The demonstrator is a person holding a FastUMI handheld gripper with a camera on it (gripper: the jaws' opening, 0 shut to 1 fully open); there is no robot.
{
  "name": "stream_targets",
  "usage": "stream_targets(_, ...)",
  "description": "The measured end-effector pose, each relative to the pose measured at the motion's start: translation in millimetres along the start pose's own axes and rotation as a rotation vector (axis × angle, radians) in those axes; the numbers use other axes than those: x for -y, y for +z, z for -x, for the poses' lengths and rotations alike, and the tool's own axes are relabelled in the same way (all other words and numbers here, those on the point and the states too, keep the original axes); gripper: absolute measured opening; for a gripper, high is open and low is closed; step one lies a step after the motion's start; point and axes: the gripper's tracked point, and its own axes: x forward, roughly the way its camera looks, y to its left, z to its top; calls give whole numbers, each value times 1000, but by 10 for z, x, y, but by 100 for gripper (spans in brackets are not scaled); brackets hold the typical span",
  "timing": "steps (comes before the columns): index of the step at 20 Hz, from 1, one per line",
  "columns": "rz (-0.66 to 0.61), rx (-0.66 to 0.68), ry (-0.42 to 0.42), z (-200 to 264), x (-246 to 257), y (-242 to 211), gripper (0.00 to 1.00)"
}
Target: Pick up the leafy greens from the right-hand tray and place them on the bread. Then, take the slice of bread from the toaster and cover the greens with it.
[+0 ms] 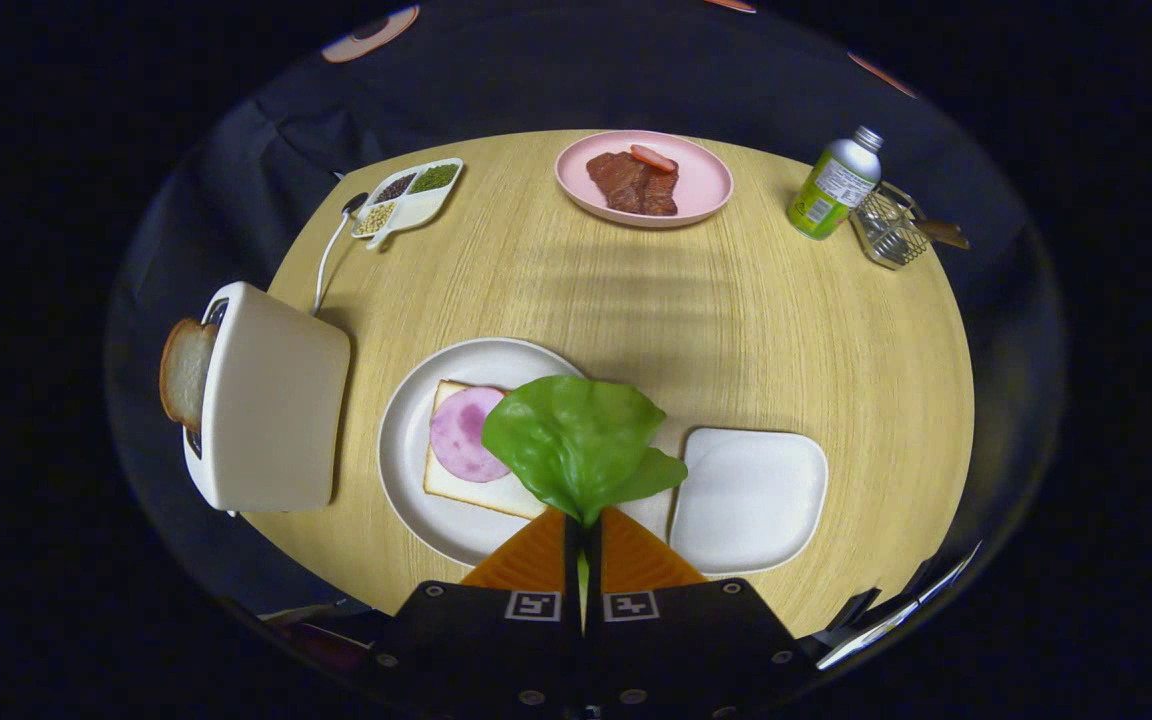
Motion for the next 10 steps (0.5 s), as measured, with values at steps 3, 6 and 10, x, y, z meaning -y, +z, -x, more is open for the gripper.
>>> stream_targets(3,39,-7,15,-71,-259,75,1)
stream_targets(6,72,-15,31,-158,-487,160,1)
stream_targets(10,112,-39,47,-299,-717,202,2)
